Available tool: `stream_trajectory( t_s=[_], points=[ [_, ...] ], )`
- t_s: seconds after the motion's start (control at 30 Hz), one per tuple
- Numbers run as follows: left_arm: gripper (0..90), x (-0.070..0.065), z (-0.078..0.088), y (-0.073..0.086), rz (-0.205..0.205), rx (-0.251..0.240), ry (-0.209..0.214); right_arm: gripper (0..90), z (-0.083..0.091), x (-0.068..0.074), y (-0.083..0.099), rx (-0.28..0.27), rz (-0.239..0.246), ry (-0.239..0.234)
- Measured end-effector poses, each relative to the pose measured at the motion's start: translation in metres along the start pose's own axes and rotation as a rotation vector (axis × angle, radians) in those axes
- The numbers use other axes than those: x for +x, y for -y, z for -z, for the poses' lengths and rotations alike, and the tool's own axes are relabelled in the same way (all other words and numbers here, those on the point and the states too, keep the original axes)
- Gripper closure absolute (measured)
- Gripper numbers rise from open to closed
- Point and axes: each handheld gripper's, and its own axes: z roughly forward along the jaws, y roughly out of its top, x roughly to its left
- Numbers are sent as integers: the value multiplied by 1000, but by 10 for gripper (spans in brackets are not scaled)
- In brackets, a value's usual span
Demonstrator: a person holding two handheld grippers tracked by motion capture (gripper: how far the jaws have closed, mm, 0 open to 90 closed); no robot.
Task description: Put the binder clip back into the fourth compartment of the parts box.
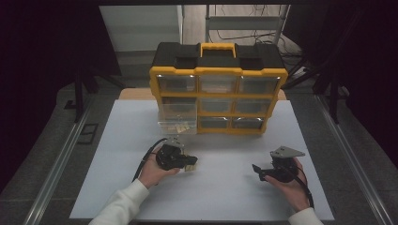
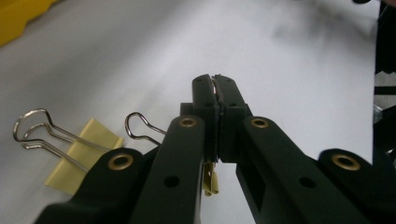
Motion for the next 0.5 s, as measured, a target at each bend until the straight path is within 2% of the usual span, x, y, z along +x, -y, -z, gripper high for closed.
stream_trajectory(
  t_s=[0.5],
  points=[
    [887,-4,21,-1,-22,-89,0,115,0,0,0,-1,1,0]
  ],
)
